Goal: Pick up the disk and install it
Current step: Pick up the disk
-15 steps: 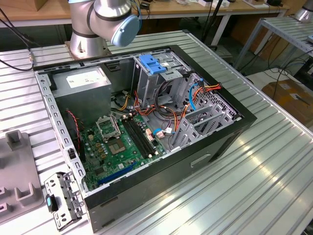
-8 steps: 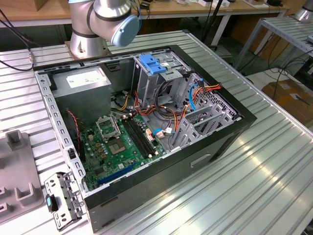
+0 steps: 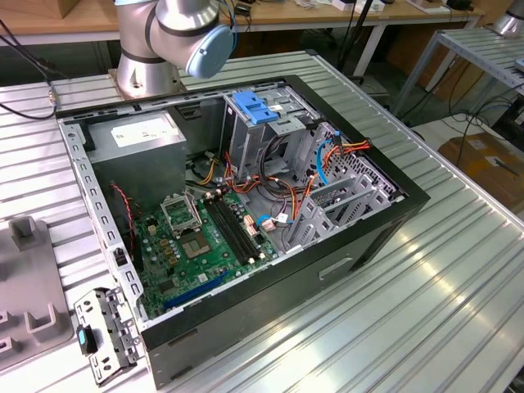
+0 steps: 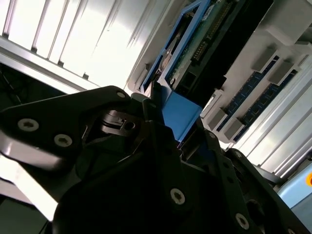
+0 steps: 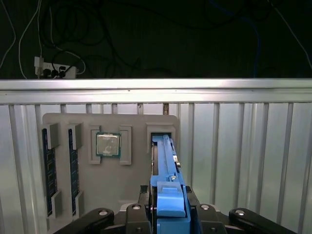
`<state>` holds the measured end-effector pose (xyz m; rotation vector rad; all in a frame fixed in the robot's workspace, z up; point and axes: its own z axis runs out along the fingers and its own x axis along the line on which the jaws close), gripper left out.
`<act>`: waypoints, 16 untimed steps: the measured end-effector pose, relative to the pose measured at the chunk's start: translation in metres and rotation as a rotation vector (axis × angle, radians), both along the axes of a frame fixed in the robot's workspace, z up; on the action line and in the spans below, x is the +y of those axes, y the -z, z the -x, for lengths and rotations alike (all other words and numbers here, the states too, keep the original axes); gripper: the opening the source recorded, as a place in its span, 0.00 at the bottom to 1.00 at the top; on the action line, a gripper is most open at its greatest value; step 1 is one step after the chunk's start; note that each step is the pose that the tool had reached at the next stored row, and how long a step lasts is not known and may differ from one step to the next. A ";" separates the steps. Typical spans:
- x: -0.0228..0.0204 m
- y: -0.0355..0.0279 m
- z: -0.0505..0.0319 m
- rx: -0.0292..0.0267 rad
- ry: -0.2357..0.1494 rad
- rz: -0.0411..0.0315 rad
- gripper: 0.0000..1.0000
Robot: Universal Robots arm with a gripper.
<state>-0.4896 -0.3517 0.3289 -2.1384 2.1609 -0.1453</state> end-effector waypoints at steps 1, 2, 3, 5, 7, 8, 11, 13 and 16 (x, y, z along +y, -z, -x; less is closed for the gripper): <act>0.0000 0.0004 0.0004 -0.0041 0.000 0.0000 0.37; 0.0000 0.0005 0.0003 -0.0048 0.000 0.0000 0.37; 0.0000 0.0005 0.0003 -0.0053 0.000 0.0000 0.37; 0.0000 0.0005 0.0004 -0.0055 0.000 0.0000 0.37; 0.0001 0.0005 0.0004 -0.0053 0.000 0.0000 0.38; 0.0001 0.0008 0.0005 -0.0054 0.000 0.0000 0.45; 0.0001 0.0012 0.0004 -0.0053 0.000 -0.0008 0.45; 0.0000 0.0013 -0.0002 -0.0022 0.000 -0.0051 0.45; 0.0000 0.0013 -0.0022 0.0056 0.003 -0.0111 0.45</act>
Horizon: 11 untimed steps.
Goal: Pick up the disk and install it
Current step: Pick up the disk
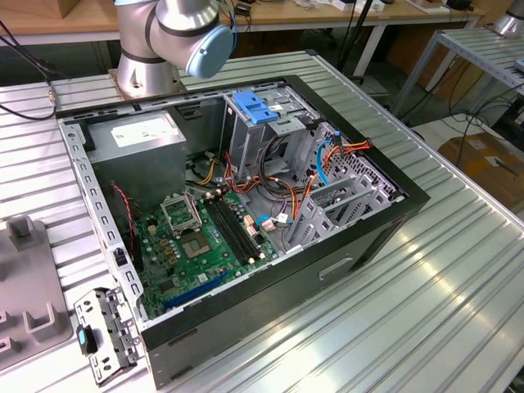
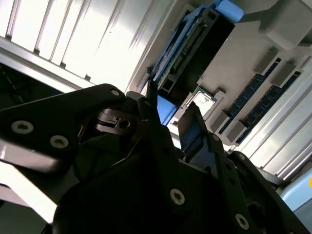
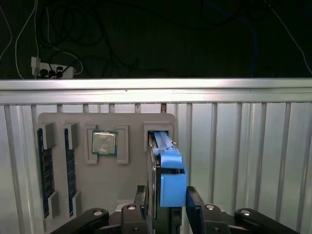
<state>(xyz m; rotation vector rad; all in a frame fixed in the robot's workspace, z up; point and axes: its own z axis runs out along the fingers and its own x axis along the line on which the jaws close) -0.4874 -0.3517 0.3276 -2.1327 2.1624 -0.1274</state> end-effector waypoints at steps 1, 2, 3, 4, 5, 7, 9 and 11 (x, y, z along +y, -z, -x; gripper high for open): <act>0.0000 0.0000 -0.0015 0.0025 0.002 -0.0001 0.45; 0.0000 0.0002 -0.0023 0.0058 0.003 -0.0001 0.45; 0.0000 0.0008 -0.0027 0.0106 0.004 0.0000 0.45; 0.0000 0.0016 -0.0027 0.0164 0.007 -0.0001 0.45; 0.0000 0.0024 -0.0027 0.0214 0.010 -0.0002 0.45; 0.0000 0.0038 -0.0028 0.0333 0.019 -0.0001 0.45; 0.0000 0.0058 -0.0028 0.0422 0.032 -0.0002 0.45; -0.0001 0.0092 -0.0028 0.0494 0.046 -0.0004 0.45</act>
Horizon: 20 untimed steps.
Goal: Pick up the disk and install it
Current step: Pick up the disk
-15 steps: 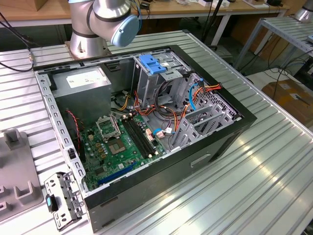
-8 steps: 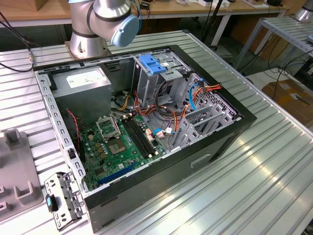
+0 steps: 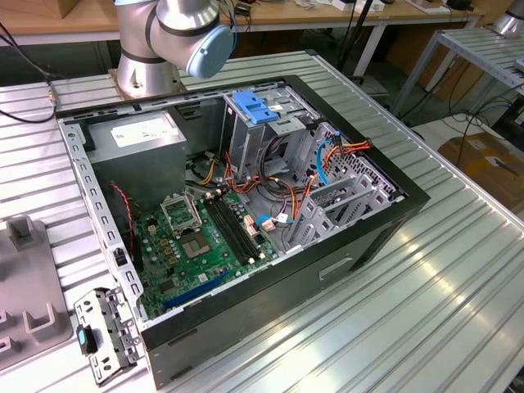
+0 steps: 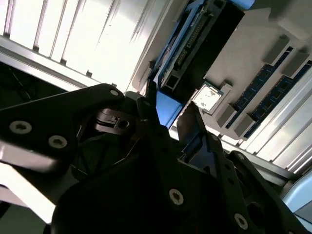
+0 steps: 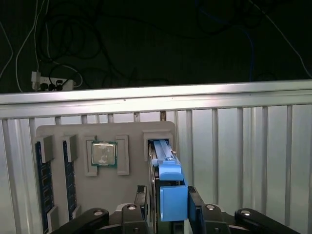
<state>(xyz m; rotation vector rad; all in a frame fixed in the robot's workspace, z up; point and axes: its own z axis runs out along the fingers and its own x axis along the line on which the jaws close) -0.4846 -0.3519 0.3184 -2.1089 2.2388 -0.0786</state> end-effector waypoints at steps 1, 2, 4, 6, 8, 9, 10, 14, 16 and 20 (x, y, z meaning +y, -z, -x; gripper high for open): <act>0.0000 0.0019 0.0000 0.0029 0.008 0.0000 0.45; 0.0000 0.0040 0.0000 0.0056 0.015 -0.0001 0.45; 0.0000 0.0068 0.0000 0.0096 0.023 -0.0001 0.45; 0.0000 0.0086 -0.0001 0.0170 0.030 0.0001 0.45; 0.0000 0.0098 -0.0001 0.0270 0.037 0.0000 0.45; 0.0000 0.0106 -0.0001 0.0315 0.040 0.0000 0.45; 0.0000 0.0106 -0.0001 0.0316 0.040 0.0000 0.45; -0.0001 0.0127 -0.0004 0.0367 0.041 0.0001 0.45; -0.0001 0.0144 -0.0013 0.0462 0.041 0.0002 0.45; 0.0000 0.0150 -0.0059 0.0530 0.041 0.0004 0.45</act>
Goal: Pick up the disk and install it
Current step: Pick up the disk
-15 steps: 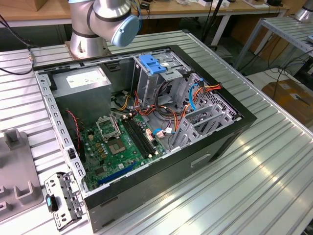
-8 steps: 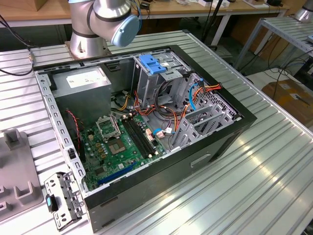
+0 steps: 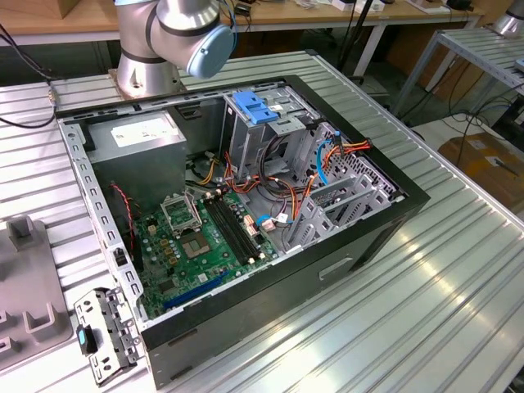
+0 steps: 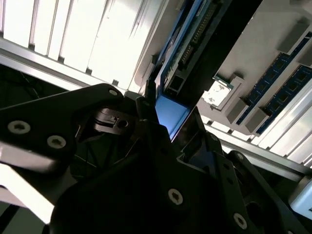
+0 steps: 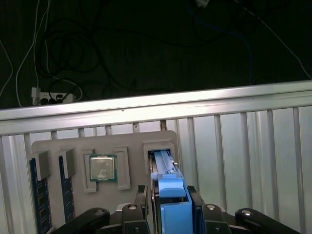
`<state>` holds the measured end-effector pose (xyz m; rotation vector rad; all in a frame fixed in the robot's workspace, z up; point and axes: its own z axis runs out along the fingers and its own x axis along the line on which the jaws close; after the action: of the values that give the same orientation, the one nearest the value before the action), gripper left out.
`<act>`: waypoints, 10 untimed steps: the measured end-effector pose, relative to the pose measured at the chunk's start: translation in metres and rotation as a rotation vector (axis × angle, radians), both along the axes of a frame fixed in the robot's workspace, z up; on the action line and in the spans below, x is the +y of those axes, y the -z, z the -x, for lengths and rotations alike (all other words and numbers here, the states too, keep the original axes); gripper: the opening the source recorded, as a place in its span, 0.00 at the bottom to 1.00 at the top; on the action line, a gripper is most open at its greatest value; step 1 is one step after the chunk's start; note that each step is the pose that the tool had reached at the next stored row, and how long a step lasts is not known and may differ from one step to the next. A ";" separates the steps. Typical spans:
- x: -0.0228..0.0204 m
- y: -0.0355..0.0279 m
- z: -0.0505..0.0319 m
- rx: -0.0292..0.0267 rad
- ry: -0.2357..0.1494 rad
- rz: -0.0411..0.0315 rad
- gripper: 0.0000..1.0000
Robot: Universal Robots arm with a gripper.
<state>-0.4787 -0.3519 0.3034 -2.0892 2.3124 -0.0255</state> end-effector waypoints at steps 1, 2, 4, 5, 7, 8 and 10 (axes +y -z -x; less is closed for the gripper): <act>0.0000 0.0001 -0.0009 0.0000 0.000 0.0000 0.45; 0.0001 0.0003 -0.0012 0.0001 0.000 0.0000 0.45; 0.0000 0.0012 -0.0012 0.0045 0.000 0.0002 0.45; 0.0000 0.0019 -0.0012 0.0094 0.000 0.0002 0.45; 0.0000 0.0036 -0.0012 0.0172 0.000 0.0003 0.45; 0.0000 0.0036 -0.0012 0.0175 0.000 0.0003 0.45; 0.0000 0.0043 -0.0017 0.0170 0.000 0.0001 0.45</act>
<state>-0.4770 -0.3519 0.2992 -2.0977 2.3220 -0.0079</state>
